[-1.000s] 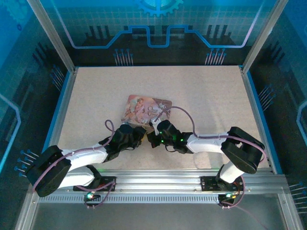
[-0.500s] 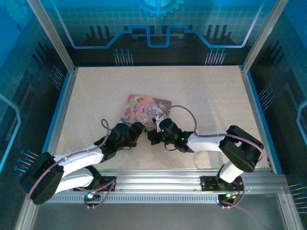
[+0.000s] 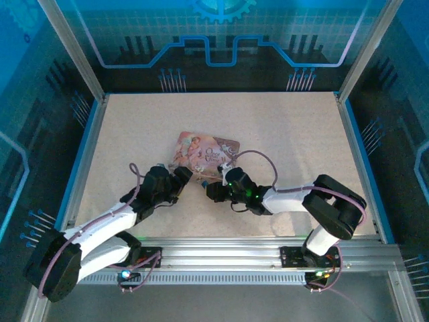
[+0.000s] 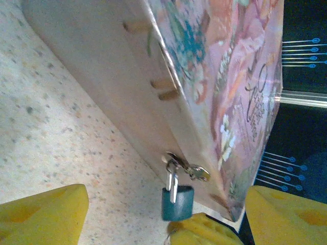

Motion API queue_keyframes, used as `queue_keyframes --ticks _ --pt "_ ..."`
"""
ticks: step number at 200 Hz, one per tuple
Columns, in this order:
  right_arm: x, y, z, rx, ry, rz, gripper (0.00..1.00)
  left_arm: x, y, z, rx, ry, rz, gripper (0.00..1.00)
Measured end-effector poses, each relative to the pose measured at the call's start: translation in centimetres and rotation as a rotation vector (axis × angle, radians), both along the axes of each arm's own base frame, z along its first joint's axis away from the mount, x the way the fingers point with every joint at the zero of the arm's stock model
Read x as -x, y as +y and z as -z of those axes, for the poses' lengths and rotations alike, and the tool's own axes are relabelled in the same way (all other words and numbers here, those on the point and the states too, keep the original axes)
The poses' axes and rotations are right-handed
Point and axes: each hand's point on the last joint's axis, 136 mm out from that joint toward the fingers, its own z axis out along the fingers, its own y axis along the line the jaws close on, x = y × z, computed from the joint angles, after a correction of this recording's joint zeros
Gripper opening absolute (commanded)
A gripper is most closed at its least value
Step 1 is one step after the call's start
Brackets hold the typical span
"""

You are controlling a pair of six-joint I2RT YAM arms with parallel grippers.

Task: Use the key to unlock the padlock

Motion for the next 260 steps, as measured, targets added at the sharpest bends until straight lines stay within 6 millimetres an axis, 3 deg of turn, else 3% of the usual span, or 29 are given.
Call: queue_keyframes --ticks 57,86,112,150,190,260 --pt "0.1 -0.5 0.4 0.032 -0.016 -0.010 0.33 -0.5 2.9 -1.0 -0.074 -0.015 -0.012 0.89" --pt "-0.1 -0.8 -0.7 0.041 -0.071 -0.040 0.42 -1.2 4.7 -1.7 -0.124 -0.025 -0.026 0.98" --pt "-0.7 -1.2 -2.1 0.021 -0.113 -0.065 0.48 -2.4 6.8 -2.7 -0.196 -0.061 -0.036 0.99" --pt "-1.3 -2.1 -2.2 0.004 -0.111 -0.095 0.49 -5.5 8.8 -3.1 -0.295 -0.068 0.001 0.99" --pt "-2.3 -3.0 -2.0 0.010 -0.129 -0.109 0.49 -8.5 8.4 -1.7 -0.334 -0.023 0.100 0.95" --pt "-4.9 -4.9 -0.5 0.035 -0.171 -0.136 0.52 -8.4 7.5 -1.0 -0.309 -0.022 0.148 0.95"
